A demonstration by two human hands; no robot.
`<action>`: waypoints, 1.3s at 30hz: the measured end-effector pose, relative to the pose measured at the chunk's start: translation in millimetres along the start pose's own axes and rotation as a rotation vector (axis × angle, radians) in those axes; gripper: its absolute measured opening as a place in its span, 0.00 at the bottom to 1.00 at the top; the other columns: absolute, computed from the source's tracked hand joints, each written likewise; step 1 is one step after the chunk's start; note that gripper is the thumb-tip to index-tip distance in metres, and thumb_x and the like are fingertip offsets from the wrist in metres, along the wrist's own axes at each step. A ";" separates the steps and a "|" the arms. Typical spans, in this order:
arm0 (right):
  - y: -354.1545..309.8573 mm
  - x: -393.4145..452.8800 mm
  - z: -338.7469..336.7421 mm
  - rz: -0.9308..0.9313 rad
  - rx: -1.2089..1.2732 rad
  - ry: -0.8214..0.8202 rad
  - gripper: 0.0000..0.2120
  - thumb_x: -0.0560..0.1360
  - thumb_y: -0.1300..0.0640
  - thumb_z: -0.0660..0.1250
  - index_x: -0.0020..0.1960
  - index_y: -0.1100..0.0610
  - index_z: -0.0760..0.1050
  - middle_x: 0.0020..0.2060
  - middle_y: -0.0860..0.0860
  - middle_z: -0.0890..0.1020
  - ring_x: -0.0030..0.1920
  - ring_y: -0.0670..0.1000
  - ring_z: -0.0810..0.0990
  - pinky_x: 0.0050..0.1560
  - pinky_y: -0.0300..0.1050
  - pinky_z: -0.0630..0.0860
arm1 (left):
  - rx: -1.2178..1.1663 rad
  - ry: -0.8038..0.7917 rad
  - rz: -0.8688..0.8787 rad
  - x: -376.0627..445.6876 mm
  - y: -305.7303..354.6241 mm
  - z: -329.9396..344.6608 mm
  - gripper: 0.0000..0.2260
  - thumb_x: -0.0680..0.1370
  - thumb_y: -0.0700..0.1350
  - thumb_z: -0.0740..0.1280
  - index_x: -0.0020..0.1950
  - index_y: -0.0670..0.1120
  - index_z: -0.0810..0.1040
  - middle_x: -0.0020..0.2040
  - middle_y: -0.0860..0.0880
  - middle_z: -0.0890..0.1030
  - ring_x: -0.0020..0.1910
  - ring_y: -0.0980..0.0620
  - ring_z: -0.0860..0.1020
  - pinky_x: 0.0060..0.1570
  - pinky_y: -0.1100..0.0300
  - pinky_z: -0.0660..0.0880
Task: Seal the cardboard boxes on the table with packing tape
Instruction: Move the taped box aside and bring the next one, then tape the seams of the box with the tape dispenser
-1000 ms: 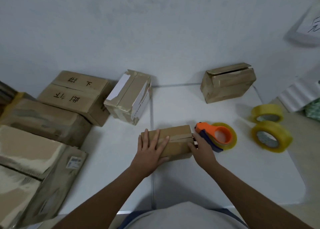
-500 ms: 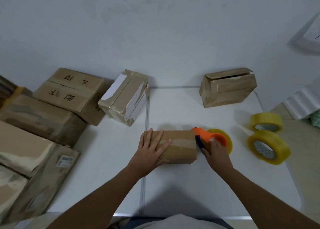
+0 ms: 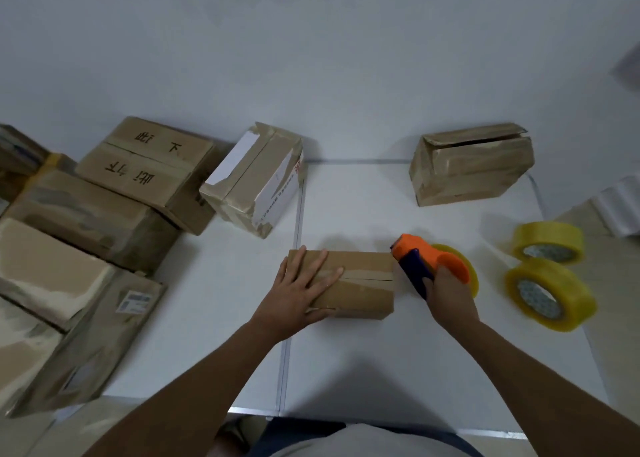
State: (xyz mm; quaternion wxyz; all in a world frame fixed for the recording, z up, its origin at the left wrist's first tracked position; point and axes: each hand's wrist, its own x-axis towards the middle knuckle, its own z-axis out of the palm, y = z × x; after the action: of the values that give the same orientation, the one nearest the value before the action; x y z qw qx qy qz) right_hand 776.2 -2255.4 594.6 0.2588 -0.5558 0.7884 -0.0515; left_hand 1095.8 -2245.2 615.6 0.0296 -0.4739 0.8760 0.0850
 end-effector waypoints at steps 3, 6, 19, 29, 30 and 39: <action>-10.5 -5.8 -36.5 -0.013 0.255 0.066 0.12 0.83 0.54 0.54 0.58 0.61 0.71 0.46 0.56 0.79 0.42 0.55 0.76 0.41 0.47 0.70 | -0.008 0.029 0.013 0.9 1.4 0.2 0.32 0.79 0.70 0.49 0.81 0.59 0.51 0.82 0.49 0.50 0.80 0.37 0.48 0.74 0.36 0.56; -36.0 -20.2 -74.1 -0.034 0.419 0.094 0.15 0.84 0.52 0.54 0.62 0.60 0.72 0.49 0.55 0.79 0.46 0.52 0.77 0.38 0.44 0.69 | -0.009 0.030 0.023 1.0 0.9 1.9 0.33 0.79 0.70 0.48 0.81 0.58 0.52 0.82 0.48 0.52 0.79 0.36 0.49 0.73 0.35 0.59; -128.7 -63.9 -86.1 -0.272 0.321 0.040 0.18 0.75 0.35 0.63 0.50 0.49 0.77 0.44 0.45 0.83 0.43 0.45 0.81 0.43 0.42 0.80 | -0.106 0.031 0.032 6.4 -1.0 1.4 0.31 0.78 0.71 0.48 0.75 0.55 0.62 0.74 0.46 0.68 0.76 0.35 0.59 0.71 0.36 0.59; -135.5 -62.5 -78.8 -0.392 0.148 0.022 0.19 0.77 0.36 0.61 0.52 0.50 0.78 0.43 0.45 0.83 0.40 0.44 0.79 0.37 0.32 0.69 | -0.371 -0.041 0.017 4.0 -8.2 -1.2 0.34 0.77 0.73 0.49 0.79 0.58 0.57 0.79 0.55 0.60 0.80 0.48 0.52 0.78 0.46 0.43; -135.6 -62.4 -79.2 -0.399 0.138 0.018 0.19 0.77 0.37 0.60 0.52 0.51 0.78 0.44 0.45 0.84 0.40 0.43 0.79 0.37 0.31 0.68 | -0.482 -0.035 0.005 3.0 -7.5 -8.0 0.30 0.79 0.71 0.53 0.78 0.59 0.60 0.77 0.57 0.63 0.79 0.49 0.55 0.78 0.46 0.49; -136.7 -64.2 -76.3 -0.405 0.085 0.000 0.21 0.77 0.35 0.59 0.54 0.51 0.78 0.46 0.45 0.84 0.43 0.46 0.81 0.40 0.33 0.74 | -1.807 -0.060 -0.820 0.7 3.3 -93.9 0.15 0.82 0.54 0.62 0.60 0.44 0.78 0.55 0.43 0.84 0.57 0.50 0.82 0.56 0.56 0.79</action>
State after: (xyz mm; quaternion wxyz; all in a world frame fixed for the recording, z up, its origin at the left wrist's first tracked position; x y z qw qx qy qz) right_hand 872.8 -2264.7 733.2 0.2663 -0.6915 0.6576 -0.1359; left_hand 1095.4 -2260.6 708.4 -0.2936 -0.5825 0.2492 0.7158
